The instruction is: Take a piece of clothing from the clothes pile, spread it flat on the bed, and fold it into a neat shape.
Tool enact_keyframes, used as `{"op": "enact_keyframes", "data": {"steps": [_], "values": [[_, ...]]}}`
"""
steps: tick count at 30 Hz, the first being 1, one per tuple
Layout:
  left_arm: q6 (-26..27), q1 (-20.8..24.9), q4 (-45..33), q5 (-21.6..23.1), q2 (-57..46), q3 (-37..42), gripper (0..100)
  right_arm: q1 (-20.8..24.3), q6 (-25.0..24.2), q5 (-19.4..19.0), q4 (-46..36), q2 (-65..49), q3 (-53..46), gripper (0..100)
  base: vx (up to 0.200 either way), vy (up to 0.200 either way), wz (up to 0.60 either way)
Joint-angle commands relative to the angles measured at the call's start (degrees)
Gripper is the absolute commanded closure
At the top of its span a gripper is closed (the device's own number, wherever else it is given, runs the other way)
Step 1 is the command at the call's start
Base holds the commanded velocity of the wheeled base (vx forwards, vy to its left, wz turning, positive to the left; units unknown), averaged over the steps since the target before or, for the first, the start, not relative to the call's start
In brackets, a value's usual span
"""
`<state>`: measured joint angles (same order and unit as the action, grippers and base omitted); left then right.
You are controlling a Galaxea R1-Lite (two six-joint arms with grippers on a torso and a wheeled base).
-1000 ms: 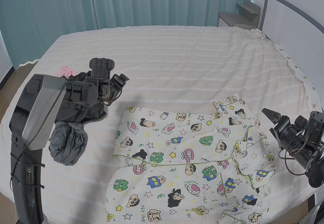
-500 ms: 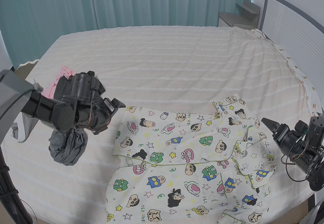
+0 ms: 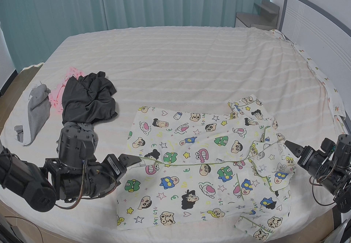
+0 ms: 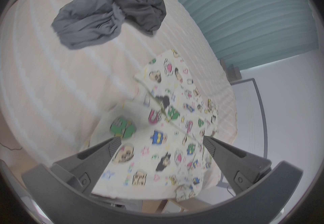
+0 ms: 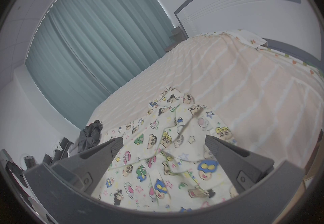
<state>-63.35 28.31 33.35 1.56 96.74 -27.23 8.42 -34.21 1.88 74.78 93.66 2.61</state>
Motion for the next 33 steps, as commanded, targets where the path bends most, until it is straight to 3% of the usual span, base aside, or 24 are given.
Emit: {"op": "enact_keyframes", "data": {"steps": [1,7,19,21,32,33], "values": [[-0.81,2.19,1.19,0.02,-3.4,4.38,0,-1.39,1.16,-0.12,0.02,-0.23,-1.11,0,-0.2,0.0,0.0],[-0.37,2.37,1.28,0.02,-1.73,5.52,0,-1.57,1.25,-0.91,-0.51,0.38,-1.82,0,-0.133,0.0,0.0],[-0.28,5.27,1.28,-1.38,4.33,6.23,0,-5.87,2.83,-7.68,-3.32,6.8,-2.61,0,0.0,0.0,0.0],[-0.37,5.27,1.45,-2.97,7.05,5.96,0,-6.49,3.45,-10.93,-5.43,8.47,-2.61,0,0.0,0.0,0.0],[-0.37,5.36,4.53,-4.2,9.69,6.58,0,-8.42,12.85,-17.79,-17.65,11.63,-2.61,0,0.0,0.0,0.0],[-0.37,5.36,4.53,-4.29,9.69,6.58,0,-8.69,15.05,-20.42,-20.72,10.75,-2.61,0,0.0,0.0,0.0]]}}
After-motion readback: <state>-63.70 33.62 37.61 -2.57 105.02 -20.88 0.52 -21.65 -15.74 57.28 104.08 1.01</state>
